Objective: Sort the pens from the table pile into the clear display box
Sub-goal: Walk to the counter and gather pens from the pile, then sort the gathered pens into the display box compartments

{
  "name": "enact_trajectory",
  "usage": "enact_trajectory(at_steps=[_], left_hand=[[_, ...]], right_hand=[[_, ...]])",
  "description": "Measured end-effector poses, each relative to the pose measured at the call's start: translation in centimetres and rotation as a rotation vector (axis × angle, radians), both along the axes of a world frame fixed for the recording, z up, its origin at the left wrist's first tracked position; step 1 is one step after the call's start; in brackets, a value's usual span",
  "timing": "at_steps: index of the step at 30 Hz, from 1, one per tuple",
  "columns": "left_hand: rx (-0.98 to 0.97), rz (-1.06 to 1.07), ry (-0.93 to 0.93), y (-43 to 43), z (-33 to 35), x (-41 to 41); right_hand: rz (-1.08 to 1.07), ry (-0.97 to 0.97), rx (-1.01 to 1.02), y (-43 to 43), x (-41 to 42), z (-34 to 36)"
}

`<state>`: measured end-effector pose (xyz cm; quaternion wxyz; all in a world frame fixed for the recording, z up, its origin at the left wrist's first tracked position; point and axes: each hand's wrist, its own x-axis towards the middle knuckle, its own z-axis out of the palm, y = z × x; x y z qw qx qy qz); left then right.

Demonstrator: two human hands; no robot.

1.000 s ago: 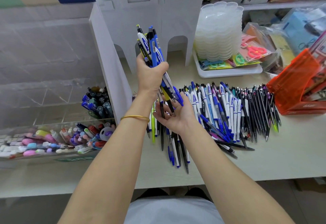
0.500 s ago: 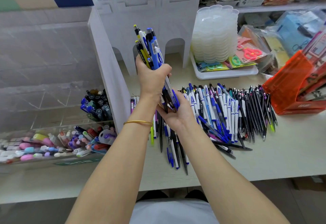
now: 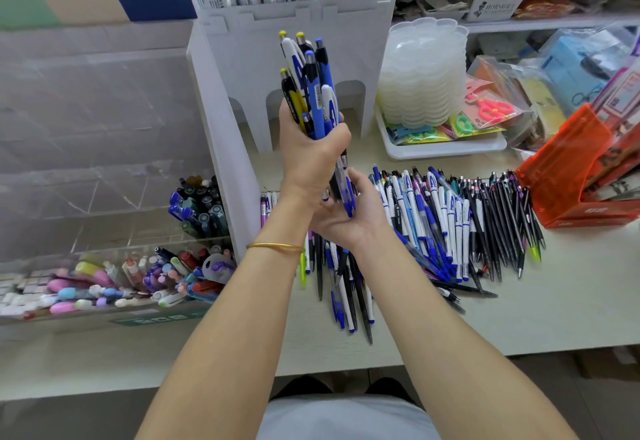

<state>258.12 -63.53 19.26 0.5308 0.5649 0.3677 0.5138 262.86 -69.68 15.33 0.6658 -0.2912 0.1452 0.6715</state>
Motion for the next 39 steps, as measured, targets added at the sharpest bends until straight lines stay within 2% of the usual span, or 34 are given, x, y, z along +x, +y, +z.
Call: enact_trajectory(at_steps=[2,6,11,15,23,25,27,29,32,34,36,39], left_hand=[[0.029,-0.016,-0.012,-0.3,0.1,0.0],[0.062,-0.076,-0.025,-1.2,0.5,-0.1],[0.083,-0.115,-0.02,-1.9,0.4,-0.3],[-0.014,-0.094,-0.039,-3.0,-0.2,-0.1],[-0.101,-0.094,-0.042,-3.5,0.0,0.3],[-0.087,-0.103,0.011,-2.7,-0.3,0.1],[-0.063,-0.145,0.098,-1.6,-0.8,-0.2],[-0.064,-0.182,0.159,-0.9,-1.4,-0.4],[-0.116,-0.188,0.19,-1.1,-2.3,-0.6],[-0.092,-0.225,0.18,-1.5,-2.7,-0.6],[-0.054,-0.255,0.196,-1.9,-2.9,-0.3],[-0.114,-0.236,0.266,-1.9,-3.7,-0.1]], right_hand=[[-0.079,0.095,0.071,-0.2,0.1,0.4],[-0.126,0.105,0.143,0.2,0.4,0.3],[-0.109,0.046,0.206,0.6,0.5,-0.2],[-0.118,-0.047,0.272,1.1,1.1,0.9],[-0.08,-0.119,0.235,1.1,1.3,0.8],[-0.047,-0.272,0.194,1.2,1.6,0.7],[-0.071,-0.571,0.065,1.3,1.8,0.8],[-0.219,-0.925,-0.022,1.3,2.0,1.5],[-0.331,-1.345,0.228,1.2,2.1,4.2],[-0.305,-1.645,0.325,1.4,1.9,5.8],[-0.22,-1.896,0.305,2.1,2.1,6.6],[-0.039,-2.015,0.081,3.2,2.3,7.0]])
